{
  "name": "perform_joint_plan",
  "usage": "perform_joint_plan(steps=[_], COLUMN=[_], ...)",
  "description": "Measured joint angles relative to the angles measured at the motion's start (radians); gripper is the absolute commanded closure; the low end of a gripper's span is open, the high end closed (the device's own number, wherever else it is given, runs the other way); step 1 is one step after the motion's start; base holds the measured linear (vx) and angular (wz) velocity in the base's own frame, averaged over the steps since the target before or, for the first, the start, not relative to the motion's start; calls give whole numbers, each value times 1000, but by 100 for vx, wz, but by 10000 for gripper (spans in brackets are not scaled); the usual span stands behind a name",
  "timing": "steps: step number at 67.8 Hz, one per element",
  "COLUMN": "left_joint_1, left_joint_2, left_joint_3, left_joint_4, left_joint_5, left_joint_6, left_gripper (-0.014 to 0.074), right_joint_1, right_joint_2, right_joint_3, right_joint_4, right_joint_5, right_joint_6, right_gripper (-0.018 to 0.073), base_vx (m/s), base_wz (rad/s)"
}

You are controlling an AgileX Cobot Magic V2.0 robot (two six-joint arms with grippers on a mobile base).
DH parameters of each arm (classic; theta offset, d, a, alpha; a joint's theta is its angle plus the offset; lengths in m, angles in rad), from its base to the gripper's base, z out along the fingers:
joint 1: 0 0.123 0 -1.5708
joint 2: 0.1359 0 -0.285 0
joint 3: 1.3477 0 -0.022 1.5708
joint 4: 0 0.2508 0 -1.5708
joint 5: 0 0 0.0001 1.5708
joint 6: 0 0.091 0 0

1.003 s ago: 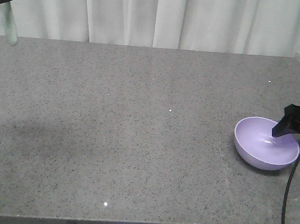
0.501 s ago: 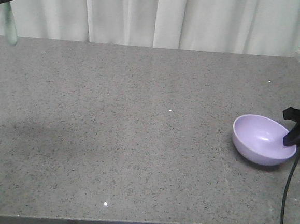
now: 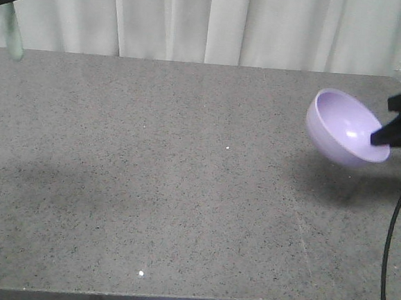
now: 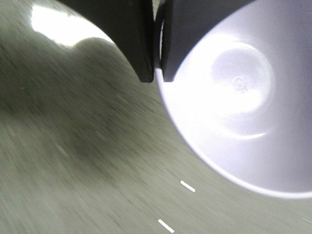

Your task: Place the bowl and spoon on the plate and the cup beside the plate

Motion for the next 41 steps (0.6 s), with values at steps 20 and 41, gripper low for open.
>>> perform_joint_plan(steps=[20,41], left_joint_1=[0,0], left_joint_2=[0,0], left_joint_3=[0,0], left_joint_4=[0,0], left_joint_5=[0,0], left_joint_6=[0,0], left_gripper=[604,604], right_joint_1=[0,0], right_joint_2=[-216,-283], right_joint_3=[-104,-104], right_joint_4=[203,208], right_joint_5=[40,51], right_joint_6=[-47,-53], right_gripper=[565,565], base_vx=[0,0], base_wz=[0,0])
